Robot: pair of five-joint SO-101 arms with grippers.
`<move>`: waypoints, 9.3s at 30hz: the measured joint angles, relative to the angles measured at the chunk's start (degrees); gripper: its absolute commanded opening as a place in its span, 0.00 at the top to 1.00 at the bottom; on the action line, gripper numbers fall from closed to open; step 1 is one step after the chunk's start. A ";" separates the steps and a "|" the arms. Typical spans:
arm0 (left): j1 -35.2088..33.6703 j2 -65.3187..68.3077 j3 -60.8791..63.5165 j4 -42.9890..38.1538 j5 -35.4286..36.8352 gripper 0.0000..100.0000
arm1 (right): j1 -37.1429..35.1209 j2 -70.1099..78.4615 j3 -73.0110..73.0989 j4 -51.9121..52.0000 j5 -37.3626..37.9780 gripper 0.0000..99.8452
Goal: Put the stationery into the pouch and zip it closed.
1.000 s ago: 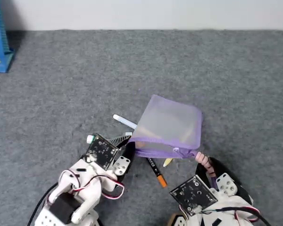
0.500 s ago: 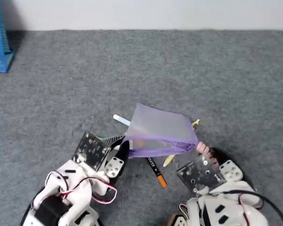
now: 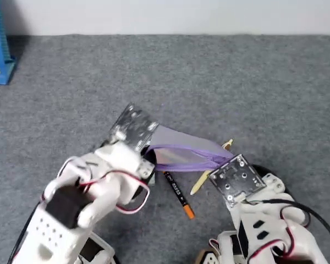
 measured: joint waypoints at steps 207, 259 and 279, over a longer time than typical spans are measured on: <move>-59.69 11.43 -13.98 11.52 -0.62 0.99 | -28.31 81.67 0.97 -57.14 -34.46 0.82; -59.69 11.43 -13.98 11.52 -0.62 0.99 | -40.35 42.02 -14.77 -28.57 -31.74 0.99; -59.69 11.43 -13.98 11.52 -0.62 0.99 | -55.03 33.41 -4.13 -70.51 -31.74 0.99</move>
